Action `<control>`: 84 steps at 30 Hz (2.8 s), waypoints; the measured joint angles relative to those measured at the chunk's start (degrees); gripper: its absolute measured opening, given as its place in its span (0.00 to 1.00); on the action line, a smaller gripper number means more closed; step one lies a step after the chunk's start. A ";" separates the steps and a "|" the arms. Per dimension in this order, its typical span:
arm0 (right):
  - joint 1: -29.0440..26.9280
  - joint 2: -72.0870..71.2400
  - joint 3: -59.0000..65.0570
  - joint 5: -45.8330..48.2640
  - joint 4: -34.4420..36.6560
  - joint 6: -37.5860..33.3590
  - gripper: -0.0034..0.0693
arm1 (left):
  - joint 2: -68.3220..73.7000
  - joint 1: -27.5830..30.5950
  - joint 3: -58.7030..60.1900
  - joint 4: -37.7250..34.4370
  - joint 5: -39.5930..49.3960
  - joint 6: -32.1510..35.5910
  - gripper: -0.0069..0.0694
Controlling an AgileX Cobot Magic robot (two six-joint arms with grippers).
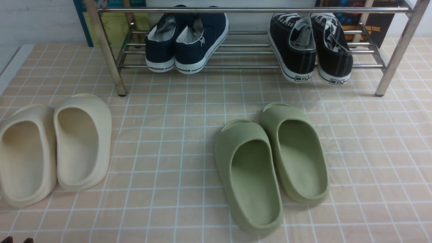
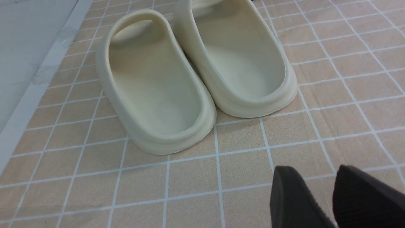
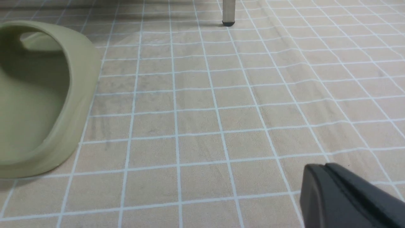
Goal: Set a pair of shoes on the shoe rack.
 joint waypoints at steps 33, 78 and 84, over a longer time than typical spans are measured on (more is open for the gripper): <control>1.58 0.00 0.00 0.00 0.00 0.00 0.04 | 0.00 -0.05 0.00 0.00 0.00 0.00 0.40; 1.58 0.00 0.00 0.00 0.00 0.00 0.10 | 0.00 -0.05 0.00 0.07 -0.12 0.00 0.40; 1.58 0.00 0.00 0.00 0.00 0.00 0.11 | 0.00 -0.05 0.00 0.07 -0.12 0.00 0.40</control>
